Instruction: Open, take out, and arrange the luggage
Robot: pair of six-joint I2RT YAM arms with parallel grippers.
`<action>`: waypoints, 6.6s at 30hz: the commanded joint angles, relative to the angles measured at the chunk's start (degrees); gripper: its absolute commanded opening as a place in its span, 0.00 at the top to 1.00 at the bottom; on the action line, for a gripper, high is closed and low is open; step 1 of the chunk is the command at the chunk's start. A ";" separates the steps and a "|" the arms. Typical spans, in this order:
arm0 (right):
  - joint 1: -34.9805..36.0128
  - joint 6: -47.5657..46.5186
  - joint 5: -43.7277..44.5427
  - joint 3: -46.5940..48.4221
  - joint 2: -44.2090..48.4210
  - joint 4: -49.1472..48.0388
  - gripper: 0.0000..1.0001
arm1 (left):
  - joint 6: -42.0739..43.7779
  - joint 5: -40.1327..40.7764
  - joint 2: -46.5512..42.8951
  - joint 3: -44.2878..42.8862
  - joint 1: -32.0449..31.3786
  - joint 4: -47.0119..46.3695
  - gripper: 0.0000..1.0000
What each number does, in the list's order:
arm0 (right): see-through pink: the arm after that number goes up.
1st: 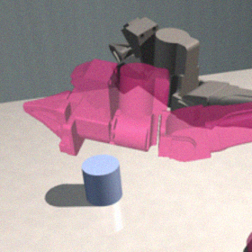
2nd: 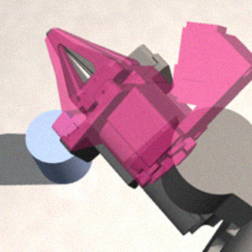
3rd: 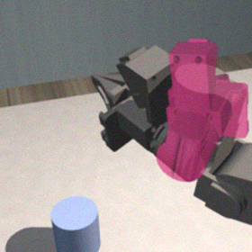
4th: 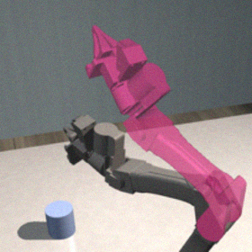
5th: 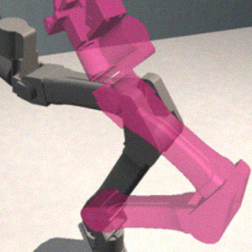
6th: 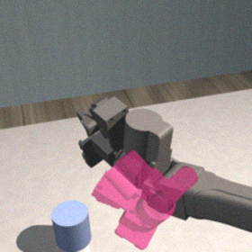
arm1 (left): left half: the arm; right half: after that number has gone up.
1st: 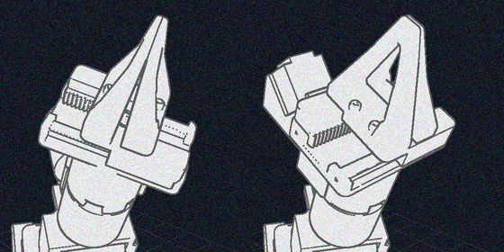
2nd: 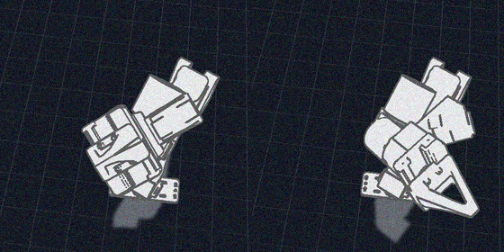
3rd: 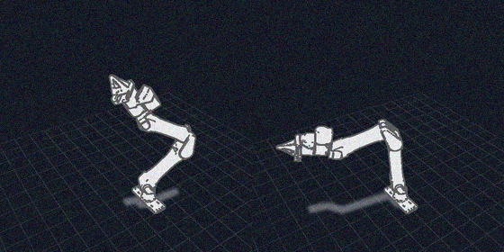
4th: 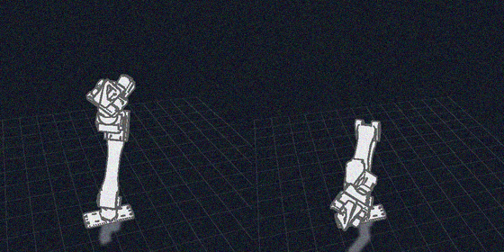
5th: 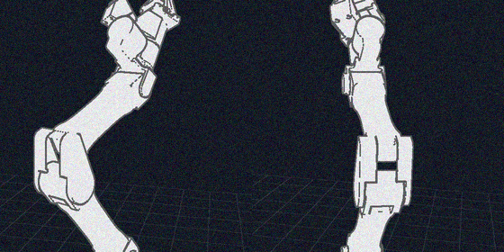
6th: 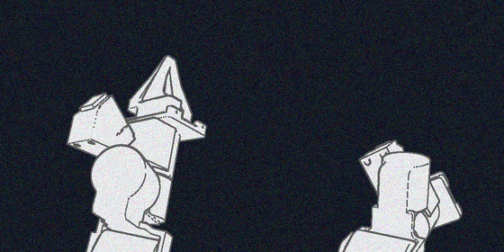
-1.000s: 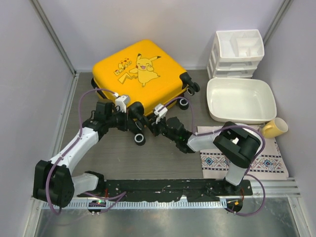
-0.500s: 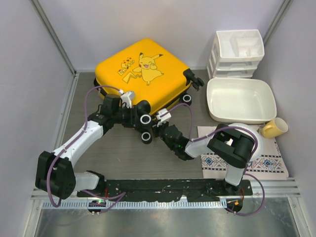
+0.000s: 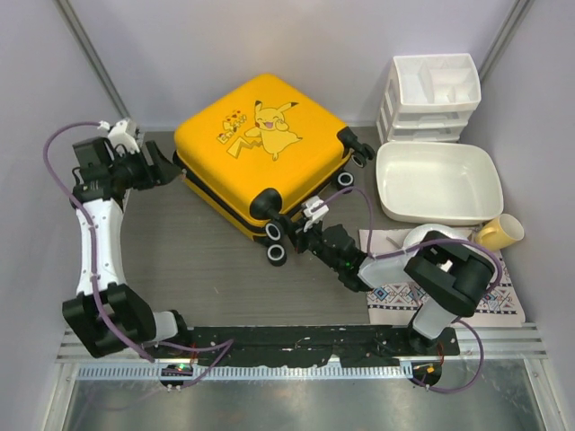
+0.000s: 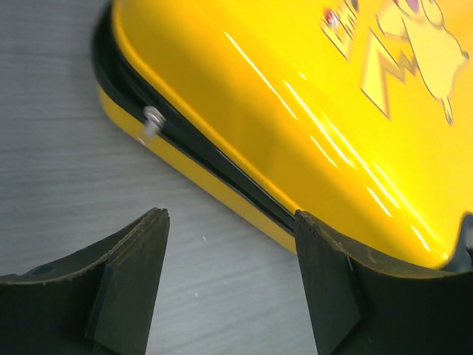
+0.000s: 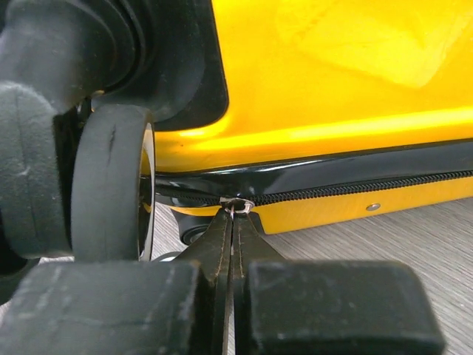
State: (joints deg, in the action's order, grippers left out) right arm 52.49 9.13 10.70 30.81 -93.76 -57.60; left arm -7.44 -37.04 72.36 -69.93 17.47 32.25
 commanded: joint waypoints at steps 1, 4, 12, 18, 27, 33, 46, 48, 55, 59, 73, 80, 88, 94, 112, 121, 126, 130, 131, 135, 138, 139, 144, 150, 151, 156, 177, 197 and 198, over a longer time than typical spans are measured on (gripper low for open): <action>-5.63 -0.16 -5.76 -2.41 6.82 -4.54 0.99 | -0.81 1.70 9.27 -7.40 3.00 -4.90 0.27; -11.08 -1.12 -14.18 -4.79 9.99 -2.78 0.99 | -2.04 2.14 14.89 -11.88 4.76 -9.02 0.27; -18.47 -5.08 -26.87 -10.76 14.48 -0.40 0.99 | -12.26 5.66 31.87 -26.02 3.19 -10.32 0.44; -19.44 -5.17 -27.83 -10.15 15.00 -0.14 0.99 | -4.26 8.74 33.90 -22.62 -2.53 -5.45 0.52; -20.41 -5.26 -28.89 -9.10 14.21 0.04 0.99 | -1.35 11.28 35.66 -19.11 -6.49 -3.59 0.53; -20.85 -5.43 -28.89 -8.92 14.13 0.12 0.99 | -0.48 11.02 33.46 -15.23 -5.96 -6.15 0.58; -22.08 -5.70 -28.89 -8.13 12.72 -0.05 0.99 | 5.25 15.24 39.18 -18.06 -7.46 -1.66 0.69; -22.17 -5.79 -29.07 -7.96 12.72 0.03 0.99 | 4.89 15.41 37.69 -16.47 -6.84 -2.36 0.73; -22.34 -5.87 -29.68 -7.43 11.14 -0.75 0.99 | 9.37 21.22 36.98 -14.18 -6.93 -1.49 0.66; -22.34 -5.61 -28.98 -6.03 8.33 -1.72 0.99 | 7.71 20.07 39.17 -17.07 -7.89 -1.93 0.72; -23.66 -2.45 -32.48 24.54 -19.00 -12.27 0.99 | -13.73 15.85 22.22 7.17 3.53 -7.37 1.00; -22.79 0.63 -39.02 8.25 -8.77 -14.29 0.99 | -20.93 16.82 17.91 12.44 3.44 -9.66 1.00; -12.24 -0.25 -36.98 9.67 -14.52 -19.40 0.99 | -25.96 17.35 9.92 23.70 1.95 -14.41 1.00; -8.91 -2.35 -22.47 20.69 -17.87 -8.08 0.99 | -27.18 16.30 7.01 25.46 1.60 -14.58 1.00; -0.72 -1.05 -21.94 22.45 -18.92 -9.46 0.99 | -25.43 14.36 6.30 24.67 -0.34 -15.73 1.00; -2.83 -7.53 -35.74 17.01 5.04 19.67 0.34 | -20.60 15.68 8.06 19.67 2.38 -11.95 1.00; -5.99 -12.63 -42.77 19.55 19.55 48.08 0.32 | -15.78 16.29 9.12 17.29 4.50 -9.05 1.00; -11.16 -12.82 -43.66 24.02 25.72 59.08 0.30 | -7.78 12.79 9.91 11.95 4.76 -2.83 0.65; -15.79 -12.29 -44.27 25.86 25.12 61.62 0.30 | -6.81 12.78 9.56 10.88 4.85 -1.76 0.56; -28.30 -7.56 -41.65 30.18 18.36 64.98 0.35 | -3.20 16.55 5.26 6.57 5.11 1.93 0.29; -34.62 -3.07 -37.87 34.22 11.79 64.64 0.43 | -1.87 18.75 3.50 2.53 5.81 5.10 0.24; -35.60 -1.06 -36.73 34.75 10.45 63.59 0.45 | -2.31 19.36 2.62 0.87 6.51 6.41 0.24; -38.08 1.86 -33.46 39.14 -1.74 57.96 0.51 | -6.87 20.60 1.56 -1.18 10.64 9.93 0.23; -36.15 2.56 -36.19 46.17 -15.74 54.00 0.56 | -12.84 14.02 -1.69 5.40 12.32 11.34 0.28; -35.88 2.65 -36.62 47.05 -18.89 53.30 0.58 | -13.64 12.88 -2.22 6.55 12.32 11.52 0.29; -32.81 2.56 -37.15 51.36 -26.12 50.22 0.60 | -17.24 10.76 -6.78 14.89 12.32 11.78 0.36; -2.67 13.82 -48.05 14.37 -10.93 25.17 0.70 | -30.72 11.11 17.18 7.73 1.25 -16.61 0.32; -38.86 3.95 -29.26 36.76 -0.35 49.96 0.67 | -13.99 7.07 6.93 10.68 11.10 -2.27 0.28; -39.21 4.58 -27.24 40.78 -5.94 49.00 0.68 | -14.35 6.72 5.70 11.82 10.92 -2.89 0.28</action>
State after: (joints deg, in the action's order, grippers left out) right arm 14.28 10.87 -26.68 63.57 -87.70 -8.54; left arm -22.20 -27.33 84.09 -62.33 29.67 30.48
